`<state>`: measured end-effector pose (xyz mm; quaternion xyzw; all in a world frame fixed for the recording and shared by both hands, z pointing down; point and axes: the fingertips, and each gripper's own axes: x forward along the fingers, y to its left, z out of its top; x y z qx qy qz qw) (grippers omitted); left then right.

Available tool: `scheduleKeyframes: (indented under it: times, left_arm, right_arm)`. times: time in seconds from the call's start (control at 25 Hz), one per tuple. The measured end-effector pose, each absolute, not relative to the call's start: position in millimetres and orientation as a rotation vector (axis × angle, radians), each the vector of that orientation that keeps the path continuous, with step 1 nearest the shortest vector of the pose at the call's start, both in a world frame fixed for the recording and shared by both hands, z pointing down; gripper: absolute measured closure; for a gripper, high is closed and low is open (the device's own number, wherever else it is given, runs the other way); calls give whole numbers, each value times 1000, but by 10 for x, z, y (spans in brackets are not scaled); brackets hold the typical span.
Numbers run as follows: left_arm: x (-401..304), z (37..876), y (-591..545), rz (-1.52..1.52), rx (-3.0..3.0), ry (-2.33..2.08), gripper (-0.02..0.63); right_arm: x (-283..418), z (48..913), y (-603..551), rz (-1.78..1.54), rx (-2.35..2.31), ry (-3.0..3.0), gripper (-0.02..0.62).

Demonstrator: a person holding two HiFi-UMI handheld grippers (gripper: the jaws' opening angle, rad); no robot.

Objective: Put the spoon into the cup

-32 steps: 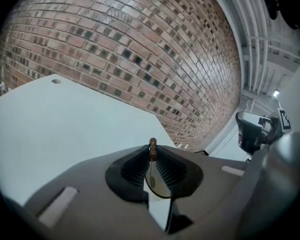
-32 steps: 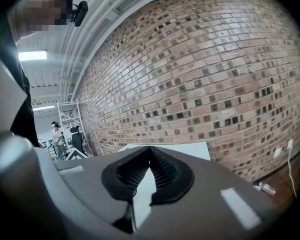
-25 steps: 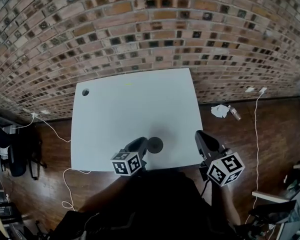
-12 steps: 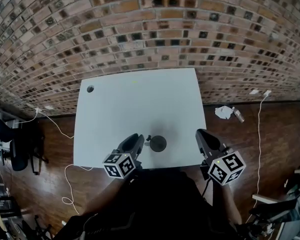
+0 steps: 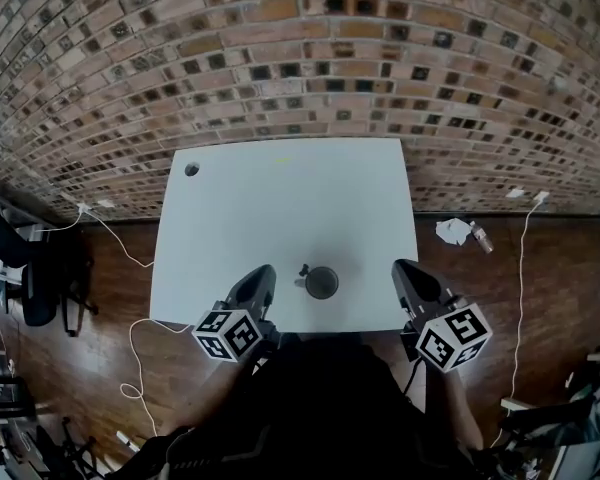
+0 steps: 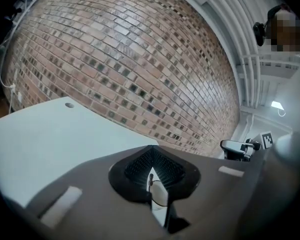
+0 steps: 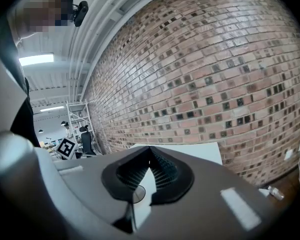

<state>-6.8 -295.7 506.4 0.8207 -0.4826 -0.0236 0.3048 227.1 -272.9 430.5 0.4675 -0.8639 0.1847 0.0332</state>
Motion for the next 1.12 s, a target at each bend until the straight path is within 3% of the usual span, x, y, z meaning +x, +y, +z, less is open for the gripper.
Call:
scheduleKeyframes:
  times: [0.52,1.12]
  left_arm:
    - [-27,4237,-2865,-140,2423,-1285,606]
    - [-143,4078,-2816,-128,2440,-1324,606]
  right_arm:
    - [2125,4233,-2722,539,1355,-2723,589]
    - [1920,4221,-2834,484,1265,-2747,589]
